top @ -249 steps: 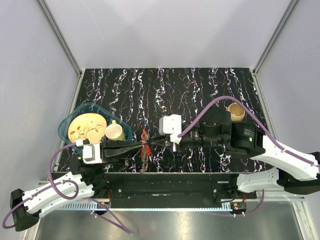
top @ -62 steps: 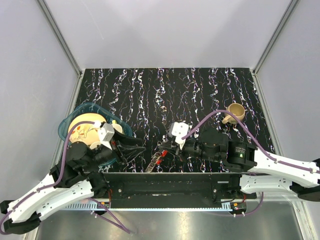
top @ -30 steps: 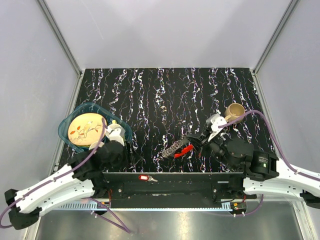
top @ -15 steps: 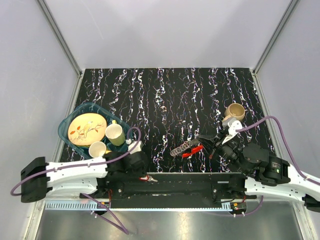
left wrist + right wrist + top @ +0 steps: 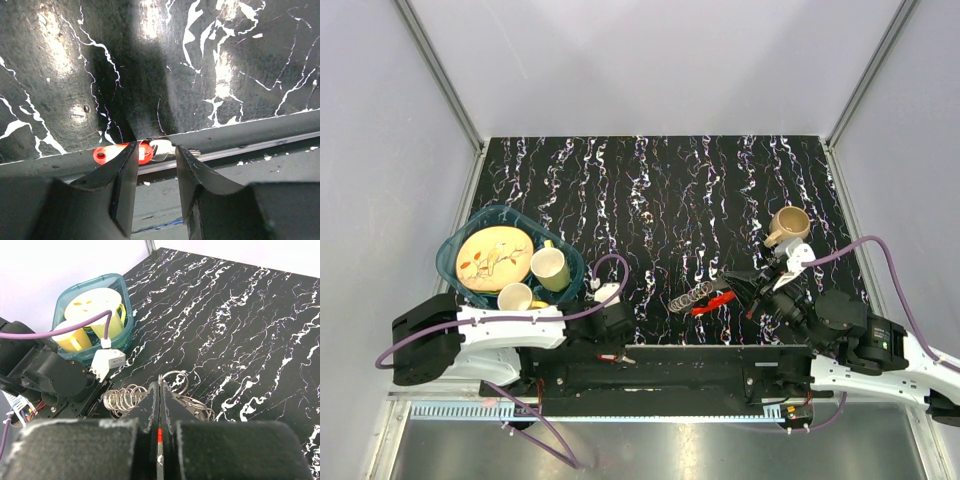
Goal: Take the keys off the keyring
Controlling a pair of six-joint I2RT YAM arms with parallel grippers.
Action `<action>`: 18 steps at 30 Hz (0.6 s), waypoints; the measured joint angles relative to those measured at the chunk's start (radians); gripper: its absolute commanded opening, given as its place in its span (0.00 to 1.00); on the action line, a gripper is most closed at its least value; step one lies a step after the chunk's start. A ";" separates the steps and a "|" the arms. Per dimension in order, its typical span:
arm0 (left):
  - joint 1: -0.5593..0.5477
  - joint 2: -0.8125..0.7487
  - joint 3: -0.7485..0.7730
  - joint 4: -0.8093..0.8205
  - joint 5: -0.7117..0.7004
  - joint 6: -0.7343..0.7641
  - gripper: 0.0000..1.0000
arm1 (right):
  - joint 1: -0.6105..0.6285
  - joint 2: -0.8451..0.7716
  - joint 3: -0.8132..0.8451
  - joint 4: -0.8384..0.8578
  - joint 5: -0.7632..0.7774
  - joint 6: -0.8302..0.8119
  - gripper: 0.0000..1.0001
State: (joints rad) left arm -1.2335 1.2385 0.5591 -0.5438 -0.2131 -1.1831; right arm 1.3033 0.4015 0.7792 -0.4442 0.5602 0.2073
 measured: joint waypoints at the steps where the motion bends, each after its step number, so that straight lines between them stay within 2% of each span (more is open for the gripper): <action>1: 0.000 0.004 0.000 0.001 0.001 0.000 0.38 | 0.000 0.000 0.000 -0.003 0.001 0.000 0.00; 18: -0.003 0.026 -0.005 -0.008 0.003 -0.007 0.34 | 0.000 -0.010 -0.008 -0.017 0.008 -0.001 0.00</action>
State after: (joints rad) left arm -1.2362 1.2640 0.5541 -0.5518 -0.2096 -1.1904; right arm 1.3033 0.3912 0.7715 -0.4614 0.5678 0.2066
